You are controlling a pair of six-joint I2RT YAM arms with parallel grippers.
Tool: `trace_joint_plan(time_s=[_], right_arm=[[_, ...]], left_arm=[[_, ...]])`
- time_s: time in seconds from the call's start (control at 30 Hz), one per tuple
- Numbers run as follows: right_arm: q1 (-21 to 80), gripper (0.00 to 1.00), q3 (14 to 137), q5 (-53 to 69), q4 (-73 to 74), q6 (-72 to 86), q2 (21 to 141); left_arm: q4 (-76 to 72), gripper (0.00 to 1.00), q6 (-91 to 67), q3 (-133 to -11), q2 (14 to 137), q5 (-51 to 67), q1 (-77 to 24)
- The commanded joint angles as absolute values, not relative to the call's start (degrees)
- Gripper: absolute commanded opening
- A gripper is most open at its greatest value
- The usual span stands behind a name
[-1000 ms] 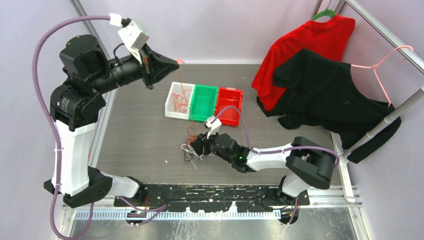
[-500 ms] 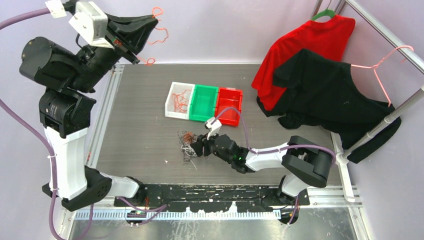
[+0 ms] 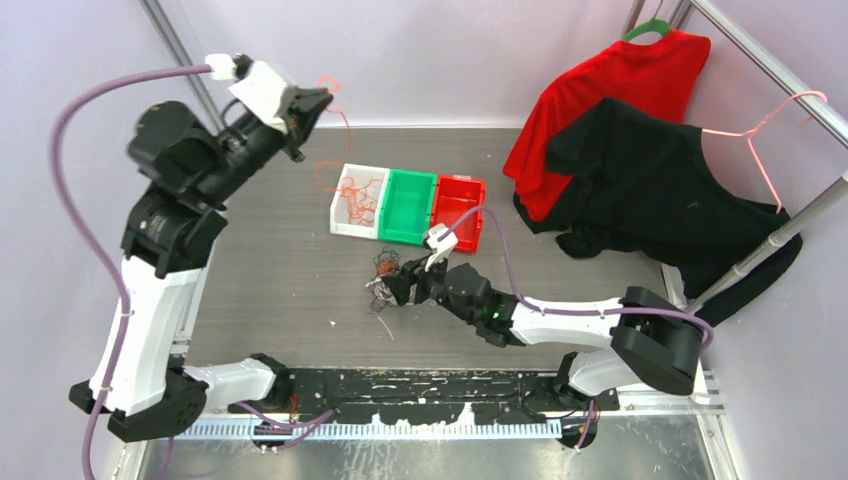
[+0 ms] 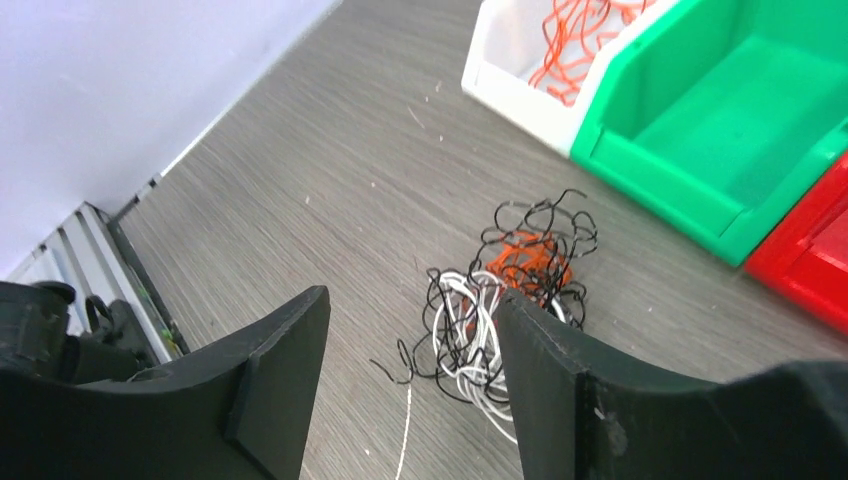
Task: Untangle the cables
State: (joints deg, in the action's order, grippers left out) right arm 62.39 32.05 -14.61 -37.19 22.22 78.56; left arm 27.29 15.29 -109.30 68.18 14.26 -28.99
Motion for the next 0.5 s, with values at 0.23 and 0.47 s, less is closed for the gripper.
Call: trace_joint_plan(time_s=[0.23,0.47], right_arm=[[60.97,0.69,34.99,-19.79,-33.51,19.15,71.68],[60.65,0.69,34.60,-19.97,-32.80,19.74,71.68]], left_arm=[[31.77,0.00,20.67,-94.73,71.11,5.74,-26.94],[29.05,0.00,20.74,-93.00,78.97,8.26,-22.35]])
